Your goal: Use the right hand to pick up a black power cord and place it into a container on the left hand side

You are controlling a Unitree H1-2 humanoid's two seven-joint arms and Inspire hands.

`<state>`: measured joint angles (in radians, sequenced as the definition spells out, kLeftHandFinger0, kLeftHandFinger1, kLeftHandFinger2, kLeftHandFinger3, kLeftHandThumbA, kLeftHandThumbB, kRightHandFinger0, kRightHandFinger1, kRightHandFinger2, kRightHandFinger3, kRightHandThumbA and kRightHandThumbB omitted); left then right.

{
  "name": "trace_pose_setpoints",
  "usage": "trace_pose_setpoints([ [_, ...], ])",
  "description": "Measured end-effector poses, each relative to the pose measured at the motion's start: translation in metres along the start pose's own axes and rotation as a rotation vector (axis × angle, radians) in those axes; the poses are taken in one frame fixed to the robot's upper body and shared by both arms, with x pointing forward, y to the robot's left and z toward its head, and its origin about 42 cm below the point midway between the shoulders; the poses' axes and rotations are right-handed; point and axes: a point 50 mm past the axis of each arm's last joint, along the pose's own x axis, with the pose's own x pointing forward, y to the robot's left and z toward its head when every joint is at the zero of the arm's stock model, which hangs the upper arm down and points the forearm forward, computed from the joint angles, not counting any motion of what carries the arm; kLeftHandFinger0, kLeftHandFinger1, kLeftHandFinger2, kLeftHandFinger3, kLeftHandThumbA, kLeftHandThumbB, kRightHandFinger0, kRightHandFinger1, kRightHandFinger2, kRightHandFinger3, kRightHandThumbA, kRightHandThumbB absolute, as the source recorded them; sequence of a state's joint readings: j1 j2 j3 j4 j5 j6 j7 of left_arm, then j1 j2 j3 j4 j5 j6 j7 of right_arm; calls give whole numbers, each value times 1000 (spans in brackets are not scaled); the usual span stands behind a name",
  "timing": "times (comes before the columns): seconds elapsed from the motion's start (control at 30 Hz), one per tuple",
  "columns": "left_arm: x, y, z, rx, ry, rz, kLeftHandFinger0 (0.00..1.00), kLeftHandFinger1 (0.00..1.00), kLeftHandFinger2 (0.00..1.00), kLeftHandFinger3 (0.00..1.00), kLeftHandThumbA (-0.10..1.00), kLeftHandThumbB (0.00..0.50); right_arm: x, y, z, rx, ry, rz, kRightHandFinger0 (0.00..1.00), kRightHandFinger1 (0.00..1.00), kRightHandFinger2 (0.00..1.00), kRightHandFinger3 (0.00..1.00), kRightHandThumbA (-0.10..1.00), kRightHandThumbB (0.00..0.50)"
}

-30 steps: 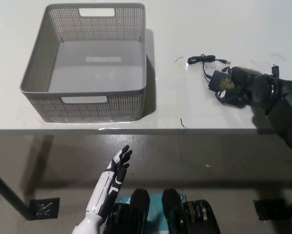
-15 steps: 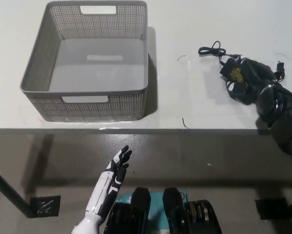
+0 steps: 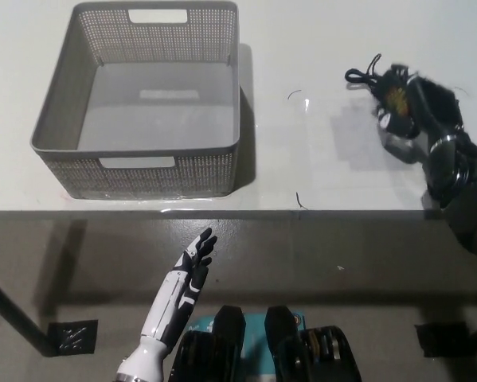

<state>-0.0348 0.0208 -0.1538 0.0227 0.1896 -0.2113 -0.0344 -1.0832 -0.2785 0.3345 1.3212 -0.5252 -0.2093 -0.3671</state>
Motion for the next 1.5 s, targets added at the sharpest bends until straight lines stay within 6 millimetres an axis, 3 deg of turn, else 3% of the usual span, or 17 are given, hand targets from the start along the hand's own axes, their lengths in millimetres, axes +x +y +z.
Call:
trace_pose_setpoints([
  [0.07, 0, 0, 0, 0, 0, 0, 1000, 1000, 1000, 1000, 1000, 3, 6, -11, 8, 23, -25, -39, 0, 341, 790, 881, -100, 174],
  [0.13, 0, 0, 0, 0, 0, 0, 1000, 1000, 1000, 1000, 1000, 8, 11, -23, 15, 38, -48, -73, 0, 302, 753, 796, -100, 187],
  [0.23, 0, 1, 0, 1, 0, -1, 1000, 1000, 1000, 1000, 1000, 1, 22, -56, 39, 67, -139, -169, 0, 287, 751, 777, -100, 178],
  [0.27, 0, 1, 0, 2, 0, -2, 1000, 1000, 1000, 1000, 1000, 0, 24, -64, 46, 77, -167, -196, 0, 351, 811, 887, -100, 126],
  [0.3, 0, 1, 0, 3, 1, -2, 1000, 1000, 1000, 1000, 1000, 2, 25, -70, 51, 83, -184, -213, 0, 364, 793, 878, -100, 164],
  [0.37, 0, 2, -1, 6, 2, -4, 1000, 1000, 1000, 1000, 1000, 1, 27, -87, 66, 100, -236, -262, 0, 354, 789, 854, -100, 194],
  [0.47, -1, 3, -1, 11, 4, -6, 1000, 1000, 1000, 1000, 1000, 0, 31, -112, 89, 118, -302, -323, 0, 383, 786, 911, -100, 190],
  [0.57, -1, 3, -1, 11, 4, -7, 1000, 1000, 1000, 1000, 1000, 8, 33, -125, 105, 125, -340, -348, 0, 424, 774, 913, -100, 175],
  [0.7, -1, 3, -1, 11, 6, -7, 1000, 1000, 1000, 1000, 1000, 23, 37, -133, 127, 134, -369, -358, 0, 393, 736, 891, -100, 177],
  [0.8, -2, 3, -2, 11, 11, -7, 1000, 1000, 1000, 1000, 1000, 10, 38, -132, 148, 150, -401, -354, 0, 362, 693, 840, -100, 178],
  [0.97, -4, 2, -3, 15, 17, -10, 1000, 1000, 1000, 1000, 1000, 60, 38, -121, 187, 185, -457, -330, 0, 341, 684, 843, -100, 185],
  [1.0, -5, 2, -4, 17, 20, -12, 1000, 1000, 1000, 1000, 1000, 64, 36, -115, 203, 197, -481, -319, 0, 336, 685, 851, -100, 179],
  [1.17, -8, 1, -6, 23, 41, -19, 1000, 1000, 1000, 1000, 1000, 12, 29, -95, 258, 229, -555, -274, 0, 291, 659, 819, -100, 176],
  [1.3, -8, 1, -6, 32, 42, -23, 1000, 1000, 1000, 1000, 1000, 11, 20, -77, 302, 247, -611, -228, 0, 270, 655, 807, -100, 157],
  [1.33, -8, 1, -6, 32, 42, -23, 1000, 1000, 1000, 1000, 1000, 28, 20, -77, 302, 247, -611, -228, 0, 274, 664, 810, -100, 147],
  [1.37, -8, 0, -6, 35, 42, -24, 1000, 1000, 1000, 1000, 1000, 44, 15, -68, 321, 254, -629, -204, 0, 275, 668, 812, -100, 145],
  [1.5, -8, 0, -6, 36, 42, -27, 1000, 1000, 1000, 1000, 1000, 72, 6, -52, 345, 261, -650, -163, 0, 293, 686, 858, -100, 182],
])
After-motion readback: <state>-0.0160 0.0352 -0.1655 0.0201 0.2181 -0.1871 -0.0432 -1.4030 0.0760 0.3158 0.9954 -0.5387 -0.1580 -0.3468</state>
